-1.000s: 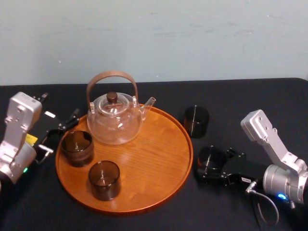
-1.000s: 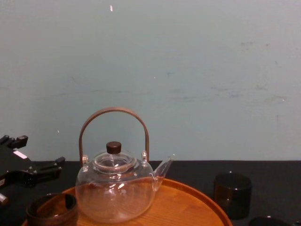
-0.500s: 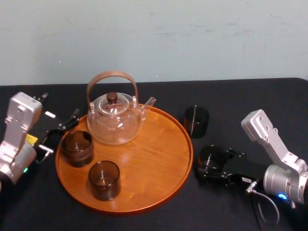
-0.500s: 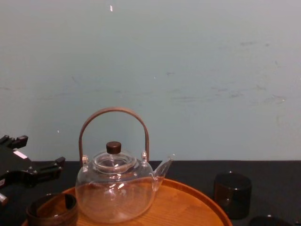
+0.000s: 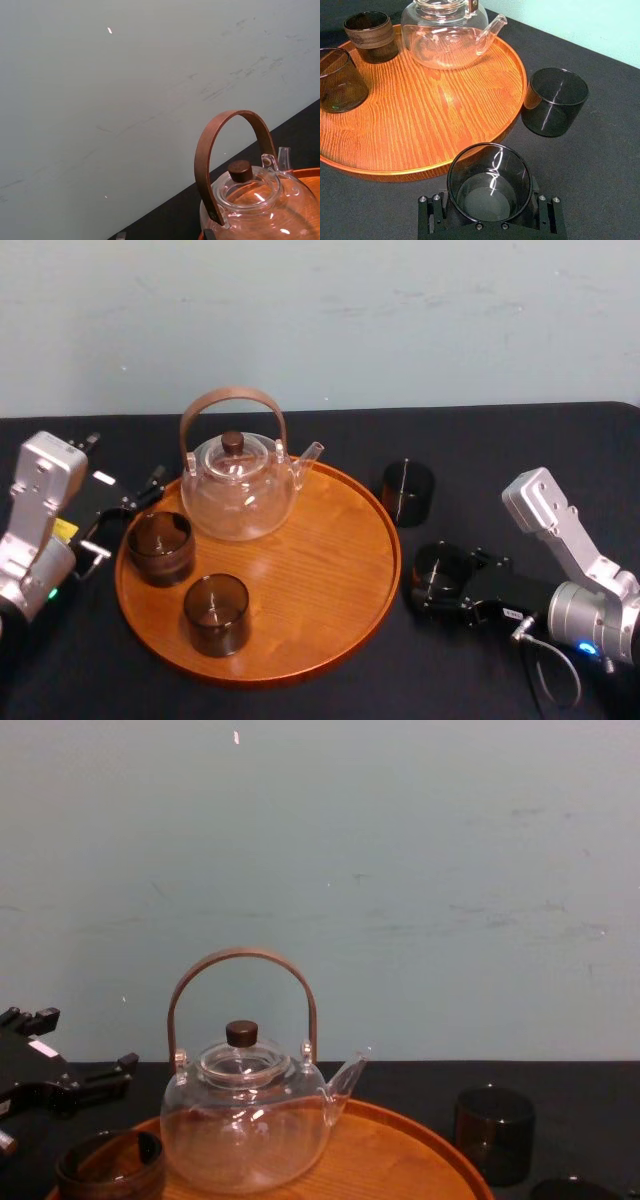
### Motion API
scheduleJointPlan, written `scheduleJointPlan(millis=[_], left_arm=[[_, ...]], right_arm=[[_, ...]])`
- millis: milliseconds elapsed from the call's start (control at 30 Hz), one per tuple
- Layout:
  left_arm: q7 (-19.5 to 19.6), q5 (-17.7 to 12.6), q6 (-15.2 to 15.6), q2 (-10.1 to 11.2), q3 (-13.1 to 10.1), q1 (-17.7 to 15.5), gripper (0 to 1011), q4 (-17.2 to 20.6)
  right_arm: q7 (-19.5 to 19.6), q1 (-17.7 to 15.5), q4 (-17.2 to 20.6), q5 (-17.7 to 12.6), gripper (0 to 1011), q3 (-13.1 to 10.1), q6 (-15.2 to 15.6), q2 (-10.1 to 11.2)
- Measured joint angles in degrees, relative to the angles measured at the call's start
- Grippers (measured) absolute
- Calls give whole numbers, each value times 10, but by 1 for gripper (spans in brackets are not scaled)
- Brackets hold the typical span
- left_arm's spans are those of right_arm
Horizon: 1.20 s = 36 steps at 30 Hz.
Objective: Pick up the glass from the table and place it on the tray.
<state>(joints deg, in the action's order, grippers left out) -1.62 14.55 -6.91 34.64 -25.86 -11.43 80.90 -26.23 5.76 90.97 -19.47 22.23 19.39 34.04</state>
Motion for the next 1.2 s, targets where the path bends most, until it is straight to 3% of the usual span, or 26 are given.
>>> scheduleJointPlan(millis=[267, 767, 1200], left_arm=[[0, 0, 0, 0, 0, 0, 1001, 0], [0, 0, 0, 0, 0, 0, 1001, 0], [0, 0, 0, 0, 0, 0, 1001, 0]], right_arm=[[0, -3, 6, -4, 904, -4, -3, 5], [-17, 9, 48, -29, 903, -15, 2, 37], [-42, 56, 43, -23, 903, 26, -12, 33]])
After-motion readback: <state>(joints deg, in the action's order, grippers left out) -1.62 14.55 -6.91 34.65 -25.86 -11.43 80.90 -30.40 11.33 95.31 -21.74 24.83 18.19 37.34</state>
